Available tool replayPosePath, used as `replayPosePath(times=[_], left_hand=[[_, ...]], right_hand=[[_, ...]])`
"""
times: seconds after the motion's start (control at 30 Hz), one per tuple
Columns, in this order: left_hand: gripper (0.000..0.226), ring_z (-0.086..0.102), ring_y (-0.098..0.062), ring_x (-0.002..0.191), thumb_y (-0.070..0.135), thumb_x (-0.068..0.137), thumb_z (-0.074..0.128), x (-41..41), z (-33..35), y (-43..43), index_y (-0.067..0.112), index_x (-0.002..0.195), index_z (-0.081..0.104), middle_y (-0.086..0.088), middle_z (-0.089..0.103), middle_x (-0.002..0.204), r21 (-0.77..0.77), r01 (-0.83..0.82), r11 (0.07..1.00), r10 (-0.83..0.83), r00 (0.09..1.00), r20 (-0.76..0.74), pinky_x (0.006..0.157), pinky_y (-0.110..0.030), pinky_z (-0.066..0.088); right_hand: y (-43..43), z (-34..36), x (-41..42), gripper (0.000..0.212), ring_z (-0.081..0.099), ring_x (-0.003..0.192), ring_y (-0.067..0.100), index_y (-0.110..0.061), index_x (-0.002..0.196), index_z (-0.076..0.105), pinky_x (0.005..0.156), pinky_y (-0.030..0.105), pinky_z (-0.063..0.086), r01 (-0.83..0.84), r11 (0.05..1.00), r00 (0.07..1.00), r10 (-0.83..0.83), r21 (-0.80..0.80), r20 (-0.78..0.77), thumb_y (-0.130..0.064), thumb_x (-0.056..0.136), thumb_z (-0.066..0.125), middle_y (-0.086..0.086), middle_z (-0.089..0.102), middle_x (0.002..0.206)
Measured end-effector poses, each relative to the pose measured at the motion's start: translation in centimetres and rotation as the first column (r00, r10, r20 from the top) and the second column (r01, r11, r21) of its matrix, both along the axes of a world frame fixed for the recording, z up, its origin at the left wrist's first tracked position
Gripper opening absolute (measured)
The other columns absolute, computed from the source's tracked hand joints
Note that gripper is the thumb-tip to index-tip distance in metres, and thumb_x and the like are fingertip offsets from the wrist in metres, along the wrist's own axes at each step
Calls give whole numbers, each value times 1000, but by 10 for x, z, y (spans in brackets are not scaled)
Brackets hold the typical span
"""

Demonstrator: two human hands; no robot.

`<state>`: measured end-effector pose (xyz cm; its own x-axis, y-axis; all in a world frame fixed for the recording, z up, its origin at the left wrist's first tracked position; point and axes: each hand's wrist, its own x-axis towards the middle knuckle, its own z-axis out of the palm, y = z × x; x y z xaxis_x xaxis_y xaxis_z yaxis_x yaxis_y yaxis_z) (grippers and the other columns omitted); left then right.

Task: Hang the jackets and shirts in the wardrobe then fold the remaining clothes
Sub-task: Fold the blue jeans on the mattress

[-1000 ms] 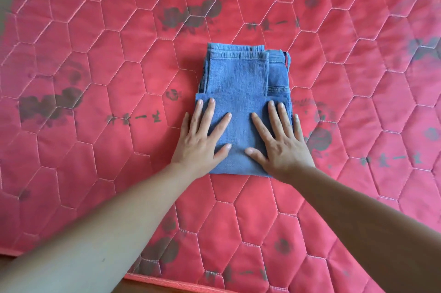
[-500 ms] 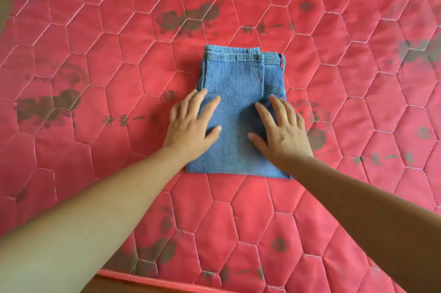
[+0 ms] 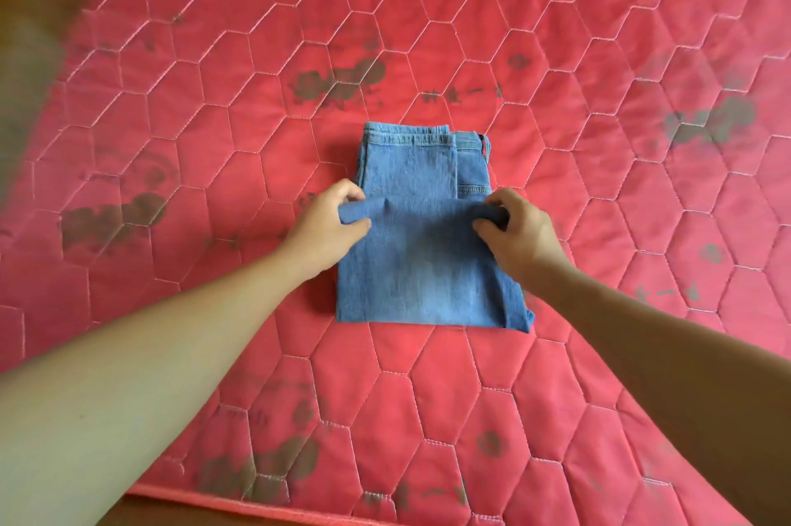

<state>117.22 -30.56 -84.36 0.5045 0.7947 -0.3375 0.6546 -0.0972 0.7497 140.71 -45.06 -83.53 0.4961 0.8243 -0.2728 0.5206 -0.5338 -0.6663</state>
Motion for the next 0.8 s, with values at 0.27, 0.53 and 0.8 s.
replayPosePath(times=[0.27,0.53,0.8], left_hand=[[38,49,-11,83,6,87,68,59,21,77,18,120,55,10,54,101,102,-141,985,125,981,149,71,-21,41],[65,15,-38,152,25,93,57,67,-40,52,23,154,34,-19,11,165,571,149,807,45,949,-311,119,-52,25],[75,0,-43,154,51,96,46,53,-91,10,19,160,24,-27,3,165,555,430,712,-151,866,-476,122,-58,12]], right_hand=[[88,21,39,26,52,79,22,-17,118,57,68,30,35,107,987,994,-109,119,15,-15,92,58,-5,55,79],[99,-41,15,69,0,154,37,-24,156,23,120,63,12,-120,964,850,224,-239,477,-21,93,50,16,1,167],[75,-93,3,82,-15,153,41,-34,161,-4,118,70,7,-298,902,762,422,-312,491,-75,94,22,8,-16,168]])
